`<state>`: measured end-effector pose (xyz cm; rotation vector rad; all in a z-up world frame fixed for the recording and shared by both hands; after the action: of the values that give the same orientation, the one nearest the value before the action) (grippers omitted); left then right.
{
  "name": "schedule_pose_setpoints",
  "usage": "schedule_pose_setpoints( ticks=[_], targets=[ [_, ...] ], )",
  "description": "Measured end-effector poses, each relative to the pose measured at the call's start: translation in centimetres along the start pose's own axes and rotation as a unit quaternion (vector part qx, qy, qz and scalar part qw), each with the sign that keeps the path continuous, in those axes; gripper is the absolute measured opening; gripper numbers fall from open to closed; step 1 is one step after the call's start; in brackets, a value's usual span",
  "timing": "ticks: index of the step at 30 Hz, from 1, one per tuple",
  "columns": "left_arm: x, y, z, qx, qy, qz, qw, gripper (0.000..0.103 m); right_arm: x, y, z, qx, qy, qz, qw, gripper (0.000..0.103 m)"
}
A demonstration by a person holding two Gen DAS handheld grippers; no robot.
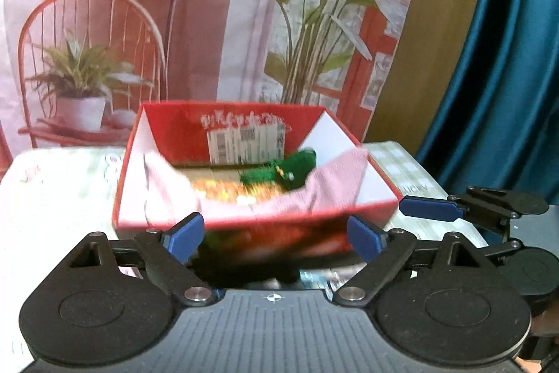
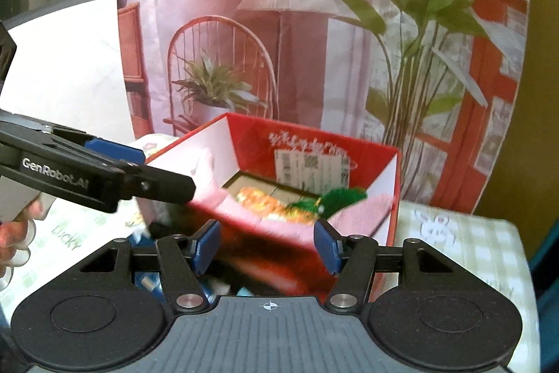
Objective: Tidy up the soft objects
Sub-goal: 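Lower both grippers onto the wrapped bread package and close on it, then lift the bread package with both grippers and carry it over the box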
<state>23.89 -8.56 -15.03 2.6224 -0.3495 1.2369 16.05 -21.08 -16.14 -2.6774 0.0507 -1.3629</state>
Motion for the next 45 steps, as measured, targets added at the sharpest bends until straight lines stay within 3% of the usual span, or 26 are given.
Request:
schedule_pose_setpoints(
  ticks=[5,10,12,14,21,34,45],
  targets=[
    [-3.4,0.8,0.1,-0.013,-0.031,0.001,0.9994,0.086,-3.0,-0.4,-1.6,0.021,-0.002,0.013,1.000,0.056],
    [-5.6,2.0,1.3,-0.042,-0.063,-0.006,0.9971,0.070,-6.8,0.0,-1.6,0.020,-0.038,0.028,0.999,0.056],
    [-6.2,2.3,1.9,-0.056,-0.076,-0.011,0.9954,0.058,-8.5,0.0,-1.4,0.019,-0.052,0.029,0.998,0.057],
    [-6.8,2.7,2.3,-0.068,-0.083,-0.014,0.9941,0.053,-9.8,0.1,-1.0,0.021,-0.065,0.034,0.997,0.062],
    [-8.6,4.1,4.0,-0.097,-0.112,-0.034,0.9884,0.050,-12.3,-0.3,0.1,0.030,-0.103,0.020,0.994,0.069],
    [-9.8,4.9,6.2,-0.115,-0.145,-0.040,0.9819,0.049,-12.6,-0.4,1.5,0.057,-0.104,0.012,0.993,0.068],
    [-10.3,5.4,7.4,-0.137,-0.161,-0.051,0.9761,0.050,-12.3,0.7,1.7,0.072,-0.095,0.075,0.990,0.063]
  ],
)
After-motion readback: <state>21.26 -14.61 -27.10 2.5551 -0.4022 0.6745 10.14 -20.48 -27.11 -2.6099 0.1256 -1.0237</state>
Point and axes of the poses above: each gripper's, at about its wrist camera, not at the fingertips, and z roughly the way its jaws point, y to its right, x to its top, the point moved 8 cm from there along z, roughly the way its jaws point, and after that the axes turned 6 degrees about x, right-handed, at the moved point
